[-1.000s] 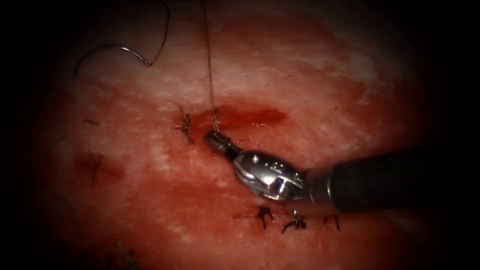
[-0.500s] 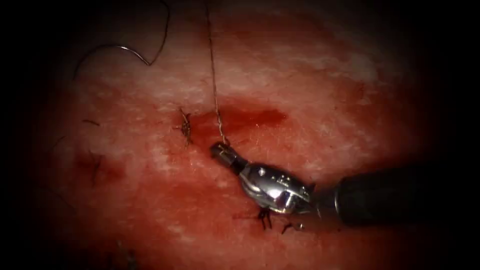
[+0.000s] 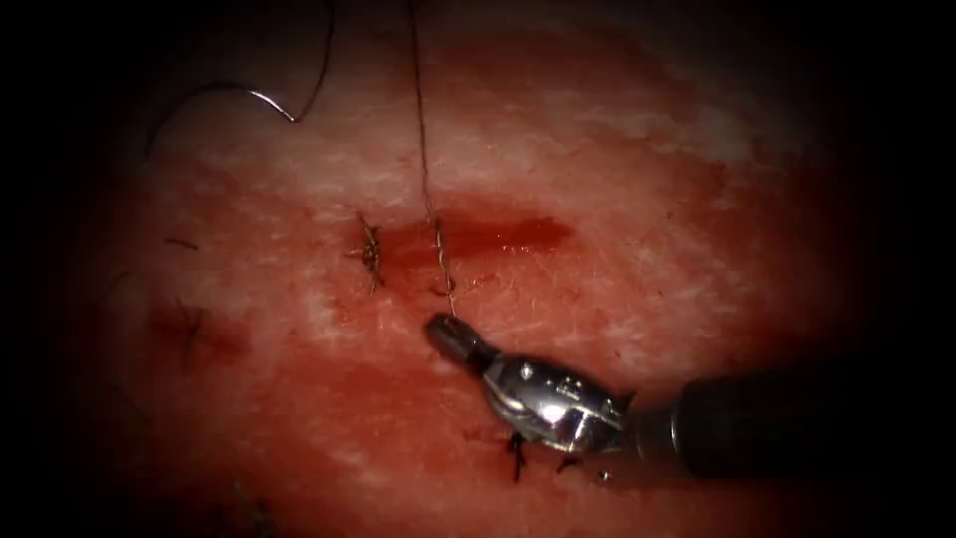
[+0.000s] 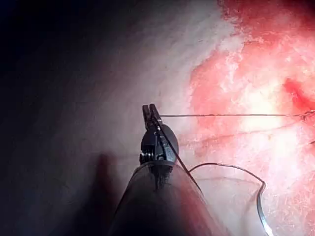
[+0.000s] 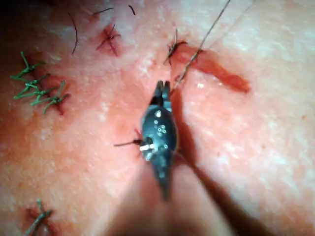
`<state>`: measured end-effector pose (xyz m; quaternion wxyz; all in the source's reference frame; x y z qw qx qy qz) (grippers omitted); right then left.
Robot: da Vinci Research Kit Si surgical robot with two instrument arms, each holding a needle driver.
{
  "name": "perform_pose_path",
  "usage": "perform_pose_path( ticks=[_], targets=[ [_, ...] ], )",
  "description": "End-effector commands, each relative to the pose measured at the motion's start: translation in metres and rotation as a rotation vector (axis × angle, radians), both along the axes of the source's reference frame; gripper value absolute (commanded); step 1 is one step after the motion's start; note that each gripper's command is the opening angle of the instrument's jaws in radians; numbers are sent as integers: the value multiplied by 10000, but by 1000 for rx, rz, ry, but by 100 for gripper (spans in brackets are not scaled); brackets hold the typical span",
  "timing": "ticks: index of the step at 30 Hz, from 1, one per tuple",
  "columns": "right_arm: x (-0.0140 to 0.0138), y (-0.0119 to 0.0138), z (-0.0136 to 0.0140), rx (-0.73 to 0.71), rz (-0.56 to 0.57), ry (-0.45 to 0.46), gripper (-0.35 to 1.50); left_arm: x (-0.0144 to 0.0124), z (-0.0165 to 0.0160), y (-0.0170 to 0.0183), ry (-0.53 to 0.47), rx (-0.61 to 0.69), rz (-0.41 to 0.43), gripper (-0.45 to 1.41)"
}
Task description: Wound Closure
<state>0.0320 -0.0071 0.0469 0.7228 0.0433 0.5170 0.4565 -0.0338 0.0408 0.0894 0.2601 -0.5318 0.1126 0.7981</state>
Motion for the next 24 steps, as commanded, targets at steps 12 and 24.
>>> perform_pose_path(
  ticks=[12, 24],
  targets=[
    [9, -21, -5, 11, -19, -4, -35, 4, 4, 12, 34, -13, -19, -45],
    [2, -50, 5, 36, -91, -46, -35, 8, -5, 24, 74, -35, -26, -45]
  ],
)
